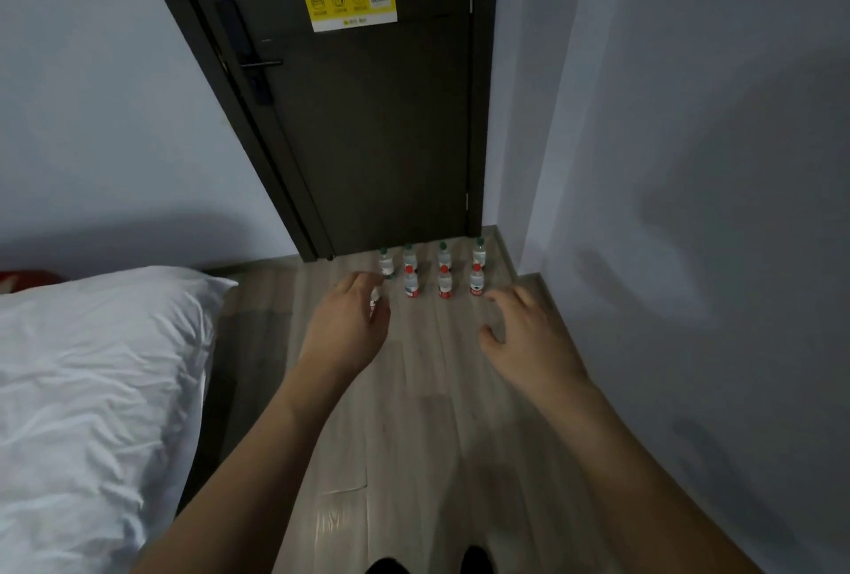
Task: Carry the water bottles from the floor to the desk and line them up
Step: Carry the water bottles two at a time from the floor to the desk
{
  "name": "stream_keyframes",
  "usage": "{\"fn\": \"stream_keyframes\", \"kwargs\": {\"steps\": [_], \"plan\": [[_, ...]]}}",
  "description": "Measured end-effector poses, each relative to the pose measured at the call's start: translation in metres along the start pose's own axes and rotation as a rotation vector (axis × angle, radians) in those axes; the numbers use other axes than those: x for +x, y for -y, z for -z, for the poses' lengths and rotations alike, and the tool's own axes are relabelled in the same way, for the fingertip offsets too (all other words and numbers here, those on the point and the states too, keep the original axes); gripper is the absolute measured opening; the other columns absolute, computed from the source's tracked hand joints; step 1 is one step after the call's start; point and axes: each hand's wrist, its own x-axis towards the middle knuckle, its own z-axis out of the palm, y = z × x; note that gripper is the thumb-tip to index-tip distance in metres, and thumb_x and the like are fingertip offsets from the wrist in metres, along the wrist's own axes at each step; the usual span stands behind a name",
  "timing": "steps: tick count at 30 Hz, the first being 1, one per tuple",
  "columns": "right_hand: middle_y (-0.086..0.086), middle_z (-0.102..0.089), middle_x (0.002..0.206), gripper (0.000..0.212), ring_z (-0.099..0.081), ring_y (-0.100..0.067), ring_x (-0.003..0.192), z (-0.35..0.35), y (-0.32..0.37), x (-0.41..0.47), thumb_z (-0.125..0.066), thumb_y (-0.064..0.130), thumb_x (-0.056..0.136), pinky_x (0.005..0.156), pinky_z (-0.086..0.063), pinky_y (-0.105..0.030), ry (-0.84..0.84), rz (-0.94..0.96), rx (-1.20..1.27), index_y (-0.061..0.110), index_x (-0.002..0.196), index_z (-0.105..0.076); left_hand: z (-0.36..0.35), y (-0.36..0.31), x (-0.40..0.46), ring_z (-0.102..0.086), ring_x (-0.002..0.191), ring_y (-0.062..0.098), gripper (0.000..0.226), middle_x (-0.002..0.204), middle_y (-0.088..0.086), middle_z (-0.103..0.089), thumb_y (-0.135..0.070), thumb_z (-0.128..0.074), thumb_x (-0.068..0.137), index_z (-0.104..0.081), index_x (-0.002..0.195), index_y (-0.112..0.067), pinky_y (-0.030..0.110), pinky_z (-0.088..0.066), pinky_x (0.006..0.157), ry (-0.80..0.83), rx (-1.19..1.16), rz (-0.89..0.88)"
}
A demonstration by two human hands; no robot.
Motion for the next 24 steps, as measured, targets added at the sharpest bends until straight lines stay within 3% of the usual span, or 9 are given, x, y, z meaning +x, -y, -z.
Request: {"fn": "stream_keyframes", "kwargs": {"steps": [6,14,20,24], "plan": [[0.0,-0.053,0.128,0.043,-0.054,-0.017,0.111,-0.014,-0.01,0.067,-0.057,0.031,0.091,0.09,-0.04,-0.028,0.024,0.01,-0.007,0.02,0.132,-0.051,-0.014,0.016,0.062,-0.061,0.101,0.017,0.035,0.128,0.002,-0.057,-0.034,-0.05,0.098,-0.056,0.128,-0.017,0.023,-0.039,0.078,0.016,0.02,0.015],[-0.003,-0.057,0.119,0.037,-0.056,-0.017,0.102,-0.049,-0.003,0.165,-0.061,0.024,0.087,0.082,-0.044,-0.028,0.003,0.01,0.022,0.015,0.123,-0.058,-0.027,0.06,0.159,-0.059,0.106,0.019,0.036,0.129,0.004,-0.057,-0.033,-0.05,0.097,-0.055,0.129,-0.018,0.028,-0.045,0.082,0.044,0.011,0.031],[0.001,-0.05,0.133,0.042,-0.053,-0.017,0.115,-0.072,0.023,0.262,-0.059,0.031,0.091,0.092,-0.045,-0.029,0.05,-0.007,0.024,0.021,0.131,-0.051,-0.022,0.112,0.248,-0.059,0.108,0.02,0.035,0.128,0.003,-0.057,-0.032,-0.049,0.098,-0.055,0.13,-0.018,0.029,-0.045,0.085,0.037,-0.001,0.033],[0.0,-0.051,0.131,0.042,-0.055,-0.016,0.113,-0.085,0.041,0.33,-0.062,0.031,0.09,0.089,-0.043,-0.026,0.048,-0.013,-0.001,0.021,0.13,-0.053,-0.021,0.145,0.311,-0.058,0.107,0.022,0.034,0.125,0.005,-0.058,-0.03,-0.05,0.098,-0.055,0.129,-0.017,0.033,-0.049,0.085,0.052,-0.031,0.028]]}}
